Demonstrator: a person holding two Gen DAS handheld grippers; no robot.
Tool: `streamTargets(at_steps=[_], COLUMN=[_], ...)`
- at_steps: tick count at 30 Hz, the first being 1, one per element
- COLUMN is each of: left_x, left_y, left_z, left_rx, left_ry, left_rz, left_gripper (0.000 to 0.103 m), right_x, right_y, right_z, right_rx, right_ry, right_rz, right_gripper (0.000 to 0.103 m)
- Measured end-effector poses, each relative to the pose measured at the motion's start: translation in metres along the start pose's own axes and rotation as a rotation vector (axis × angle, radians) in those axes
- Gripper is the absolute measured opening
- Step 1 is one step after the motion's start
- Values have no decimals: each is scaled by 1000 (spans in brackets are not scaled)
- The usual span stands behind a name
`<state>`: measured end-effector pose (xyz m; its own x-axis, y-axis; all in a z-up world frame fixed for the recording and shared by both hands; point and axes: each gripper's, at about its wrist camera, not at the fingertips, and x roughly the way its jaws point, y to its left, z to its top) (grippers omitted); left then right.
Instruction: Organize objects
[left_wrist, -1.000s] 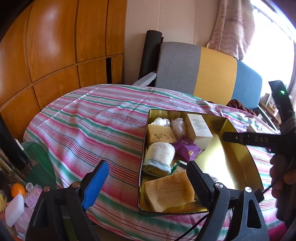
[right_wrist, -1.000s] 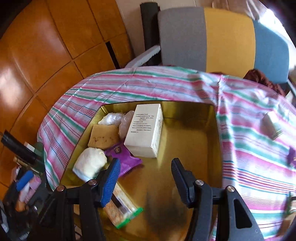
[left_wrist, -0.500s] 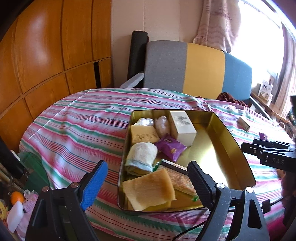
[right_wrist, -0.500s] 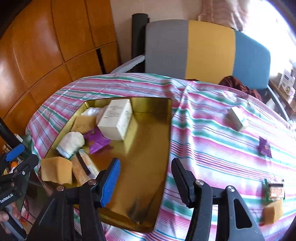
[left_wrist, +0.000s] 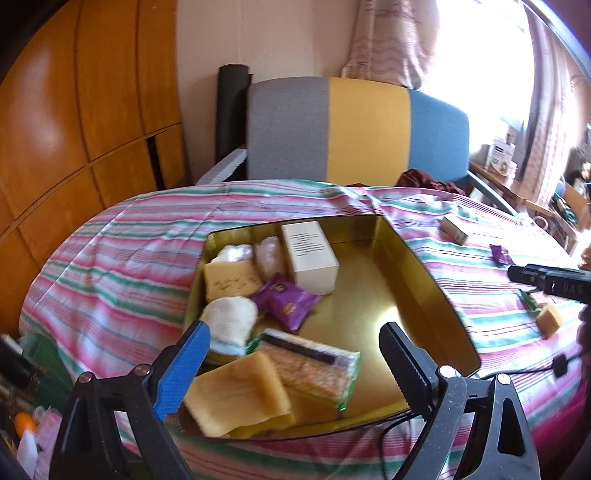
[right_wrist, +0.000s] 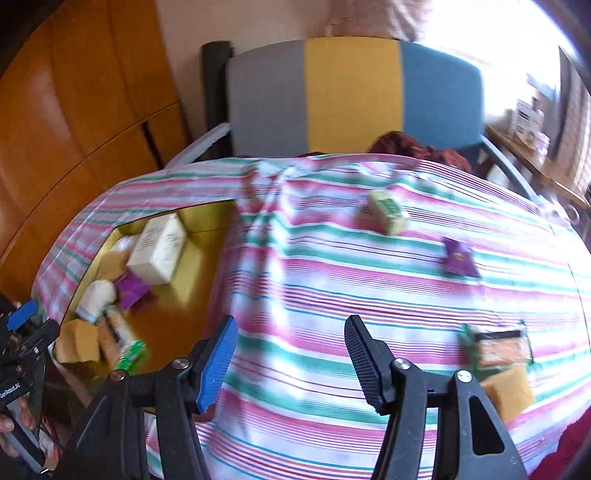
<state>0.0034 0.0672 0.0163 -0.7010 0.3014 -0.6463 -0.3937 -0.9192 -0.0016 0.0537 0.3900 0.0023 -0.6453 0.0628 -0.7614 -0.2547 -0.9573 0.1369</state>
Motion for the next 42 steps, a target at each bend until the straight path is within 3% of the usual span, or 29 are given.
streamTargets(at_steps=[10, 14, 16, 21, 32, 42], left_x=[14, 16, 17, 26, 68, 153], left_y=[-47, -70, -82, -114, -178, -234], left_z=[17, 26, 31, 42, 80, 117], left_rx=[86, 121, 140, 186, 127, 34], left_ry=[8, 6, 8, 24, 169, 335], left_rz=[-115, -156, -179, -224, -377, -404], left_gripper=[94, 94, 94, 94, 94, 95], right_x=[-50, -55, -52, -49, -47, -43], right_y=[-157, -200, -212, -222, -225, -228], right_z=[-14, -30, -39, -45, -49, -49], right_rx=[365, 517, 591, 670, 698, 697], right_ry=[-93, -122, -128, -129, -135, -119], right_rz=[-268, -304, -282, -225, -151, -114], right_gripper=[64, 64, 64, 64, 65, 65])
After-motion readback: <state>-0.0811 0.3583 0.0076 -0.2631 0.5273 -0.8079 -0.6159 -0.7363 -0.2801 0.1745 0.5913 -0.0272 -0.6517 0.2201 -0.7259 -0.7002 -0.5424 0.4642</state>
